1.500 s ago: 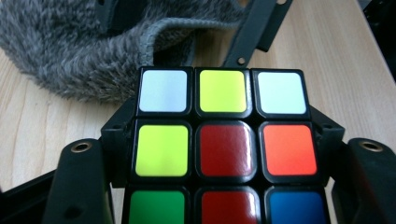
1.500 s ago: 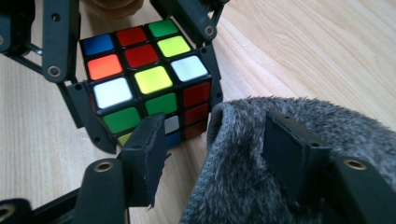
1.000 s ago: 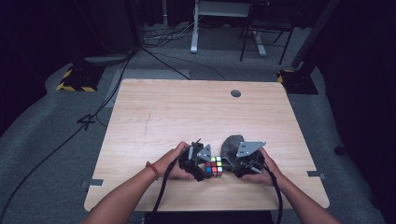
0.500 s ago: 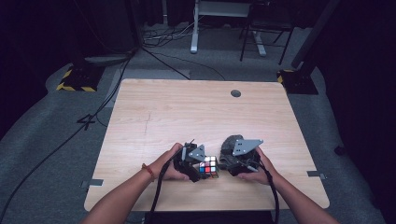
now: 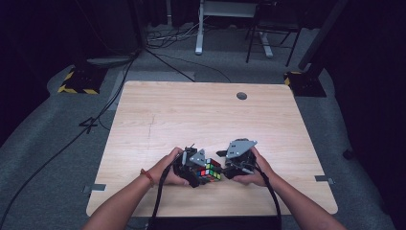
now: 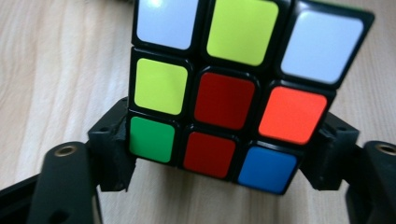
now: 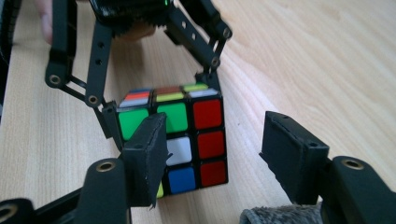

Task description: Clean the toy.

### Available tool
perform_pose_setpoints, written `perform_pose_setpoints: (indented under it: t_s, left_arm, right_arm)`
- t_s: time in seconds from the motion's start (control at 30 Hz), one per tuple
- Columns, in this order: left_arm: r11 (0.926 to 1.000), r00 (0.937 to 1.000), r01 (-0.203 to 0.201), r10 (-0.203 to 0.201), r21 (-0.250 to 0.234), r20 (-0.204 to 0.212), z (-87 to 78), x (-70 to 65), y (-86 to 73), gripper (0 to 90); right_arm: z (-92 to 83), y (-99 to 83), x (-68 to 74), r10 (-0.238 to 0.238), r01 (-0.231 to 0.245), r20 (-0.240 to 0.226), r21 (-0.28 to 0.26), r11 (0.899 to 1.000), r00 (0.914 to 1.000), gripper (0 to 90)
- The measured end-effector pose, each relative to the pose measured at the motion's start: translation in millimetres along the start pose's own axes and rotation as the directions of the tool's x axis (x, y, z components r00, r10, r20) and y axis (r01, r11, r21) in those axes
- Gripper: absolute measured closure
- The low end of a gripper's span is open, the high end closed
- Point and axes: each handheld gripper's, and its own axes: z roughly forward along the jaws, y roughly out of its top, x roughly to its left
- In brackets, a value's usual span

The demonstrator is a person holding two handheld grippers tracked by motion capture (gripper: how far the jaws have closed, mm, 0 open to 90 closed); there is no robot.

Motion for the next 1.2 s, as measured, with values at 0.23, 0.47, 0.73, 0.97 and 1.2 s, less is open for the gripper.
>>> perform_pose_setpoints:
  t_s: [0.23, 0.47, 0.73, 0.97, 1.2]
  left_arm:
    - [0.9994, 0.9998, 0.006, -0.005, 0.033, -0.020, 1.9, 0.1, -5.8, 18.6]
    - [0.9990, 0.9975, 0.031, -0.028, 0.032, -0.064, -5.1, 5.1, -10.5, 14.3]
    - [0.9966, 0.9966, 0.061, -0.058, 0.055, -0.058, -7.1, 7.6, -21.3, 15.4]
    - [0.9966, 0.9939, 0.080, -0.078, 0.022, -0.078, -23.5, 9.0, -28.9, 16.3]
    - [0.9940, 0.9876, 0.109, -0.110, -0.013, -0.112, -29.9, 4.5, -32.2, 16.0]
  right_arm:
    - [9.9, 14.0, 5.9, -0.027, 0.027, -0.004, 0.004, 1.000, 0.9996, 41.6]
    - [22.1, 27.8, 5.4, -0.037, 0.038, -0.016, 0.064, 0.997, 0.9992, 43.3]
    - [32.6, 44.3, 6.9, -0.040, 0.041, -0.041, 0.034, 0.999, 0.9984, 51.2]
    - [50.2, 54.4, 11.0, -0.066, 0.068, -0.038, 0.068, 0.995, 0.9971, 52.5]
    - [43.7, 53.3, 9.8, -0.048, 0.049, -0.038, 0.049, 0.998, 0.9982, 48.9]
